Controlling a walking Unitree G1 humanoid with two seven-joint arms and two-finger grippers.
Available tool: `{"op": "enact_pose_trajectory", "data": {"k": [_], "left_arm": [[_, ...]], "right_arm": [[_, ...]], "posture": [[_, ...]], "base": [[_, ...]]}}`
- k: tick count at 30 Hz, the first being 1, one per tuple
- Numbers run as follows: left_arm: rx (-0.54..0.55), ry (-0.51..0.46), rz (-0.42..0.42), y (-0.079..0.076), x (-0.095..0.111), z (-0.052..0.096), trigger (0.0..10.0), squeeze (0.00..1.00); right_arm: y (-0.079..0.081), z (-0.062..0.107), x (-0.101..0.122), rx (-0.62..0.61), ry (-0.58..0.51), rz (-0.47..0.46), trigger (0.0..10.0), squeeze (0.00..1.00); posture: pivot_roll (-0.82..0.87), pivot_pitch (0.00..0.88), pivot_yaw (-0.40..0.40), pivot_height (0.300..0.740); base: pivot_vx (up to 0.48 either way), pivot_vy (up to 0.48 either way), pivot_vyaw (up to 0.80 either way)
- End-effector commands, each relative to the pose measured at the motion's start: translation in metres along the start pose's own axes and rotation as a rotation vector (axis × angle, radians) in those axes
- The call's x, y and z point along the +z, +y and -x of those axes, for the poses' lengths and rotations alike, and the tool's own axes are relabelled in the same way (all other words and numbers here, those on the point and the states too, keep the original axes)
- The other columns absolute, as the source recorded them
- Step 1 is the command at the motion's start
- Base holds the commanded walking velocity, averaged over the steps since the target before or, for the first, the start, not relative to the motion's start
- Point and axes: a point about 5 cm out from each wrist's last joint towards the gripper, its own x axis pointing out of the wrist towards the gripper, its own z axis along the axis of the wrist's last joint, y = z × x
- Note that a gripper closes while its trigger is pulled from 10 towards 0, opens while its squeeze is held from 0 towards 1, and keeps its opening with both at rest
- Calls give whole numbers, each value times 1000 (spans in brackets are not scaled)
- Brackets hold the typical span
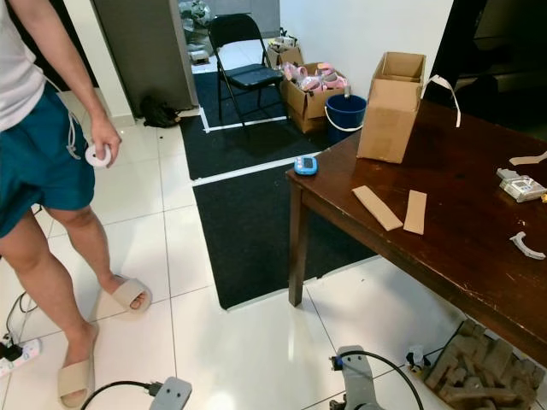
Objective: Picking trash to rubbish bin
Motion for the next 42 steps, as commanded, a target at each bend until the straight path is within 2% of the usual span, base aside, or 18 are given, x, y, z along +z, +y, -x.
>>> {"op": "enact_pose_trajectory", "data": {"k": [1, 13, 19, 42], "left_arm": [[9, 19, -4, 3, -6, 1, 10000, 0], [11, 28, -8, 5, -9, 2, 10000, 0], [-3, 20, -12, 1, -6, 1, 10000, 0], [-7, 1, -16, 5, 2, 1, 10000, 0]], "right_arm": [[0, 0, -4, 1, 12, 4, 10000, 0], [2, 0, -7, 5, 16, -14, 10000, 0], [3, 0, -9, 7, 18, -17, 10000, 0], [4, 0, -8, 4, 14, -26, 10000, 0]], "posture": [[8, 11, 10, 740], [4, 30, 23, 740], [6, 33, 33, 740], [3, 29, 35, 740]], "base": [[0, 0, 0], [0, 0, 0], [0, 0, 0], [0, 0, 0]]}}
